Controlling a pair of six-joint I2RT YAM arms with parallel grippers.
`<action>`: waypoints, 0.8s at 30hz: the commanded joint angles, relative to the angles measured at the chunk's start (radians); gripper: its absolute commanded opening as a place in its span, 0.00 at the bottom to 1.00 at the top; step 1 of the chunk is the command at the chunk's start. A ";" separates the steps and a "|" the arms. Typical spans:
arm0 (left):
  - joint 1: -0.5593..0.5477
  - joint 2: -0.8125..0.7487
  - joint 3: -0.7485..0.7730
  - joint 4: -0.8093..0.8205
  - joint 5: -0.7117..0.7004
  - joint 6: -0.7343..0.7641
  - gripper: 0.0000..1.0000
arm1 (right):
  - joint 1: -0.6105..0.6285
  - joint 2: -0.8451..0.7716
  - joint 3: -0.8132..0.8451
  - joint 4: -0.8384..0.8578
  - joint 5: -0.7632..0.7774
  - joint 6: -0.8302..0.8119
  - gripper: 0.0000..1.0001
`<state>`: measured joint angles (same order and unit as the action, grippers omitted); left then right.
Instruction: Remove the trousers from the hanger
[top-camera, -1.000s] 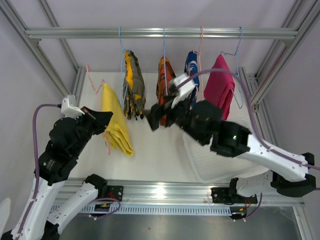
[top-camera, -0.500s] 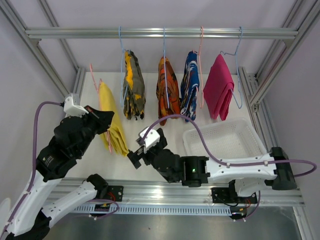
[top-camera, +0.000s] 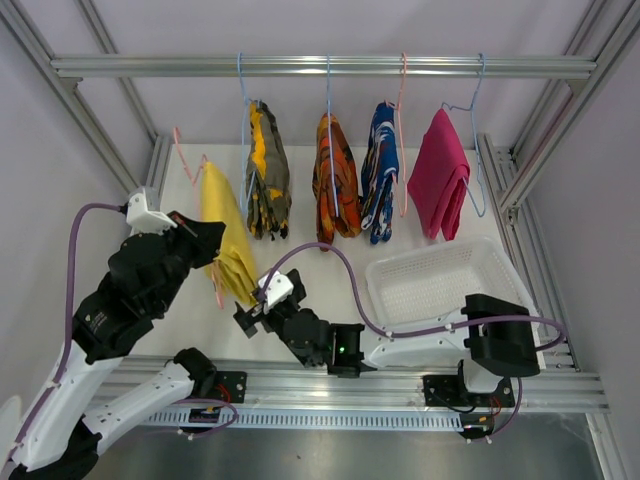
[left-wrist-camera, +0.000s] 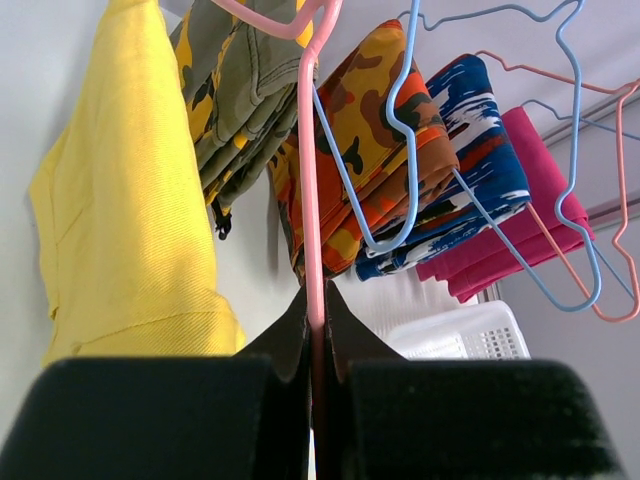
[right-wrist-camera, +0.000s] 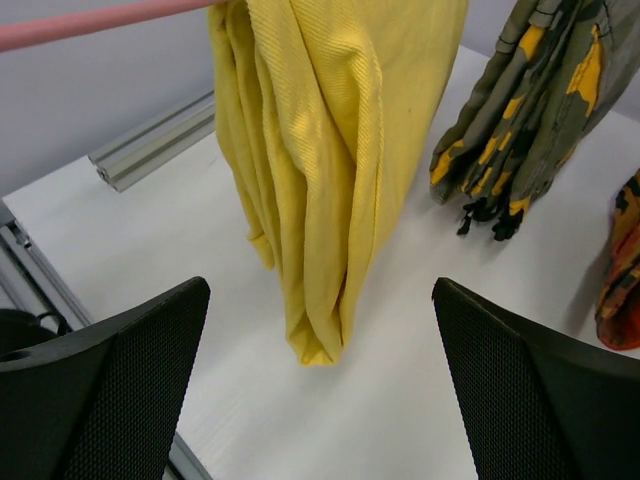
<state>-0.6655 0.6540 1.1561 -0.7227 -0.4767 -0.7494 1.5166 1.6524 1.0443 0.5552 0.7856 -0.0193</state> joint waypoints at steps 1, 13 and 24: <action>-0.009 -0.027 0.044 0.186 -0.063 0.059 0.00 | -0.028 0.043 0.043 0.189 -0.011 0.015 0.98; -0.008 -0.030 0.024 0.181 -0.059 0.070 0.01 | -0.122 0.150 0.138 0.173 -0.121 0.067 0.98; -0.008 -0.027 0.007 0.186 -0.031 0.065 0.00 | -0.190 0.184 0.154 0.164 -0.210 0.097 0.98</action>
<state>-0.6655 0.6415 1.1397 -0.7212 -0.4881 -0.7265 1.3380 1.8179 1.1530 0.6640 0.5987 0.0490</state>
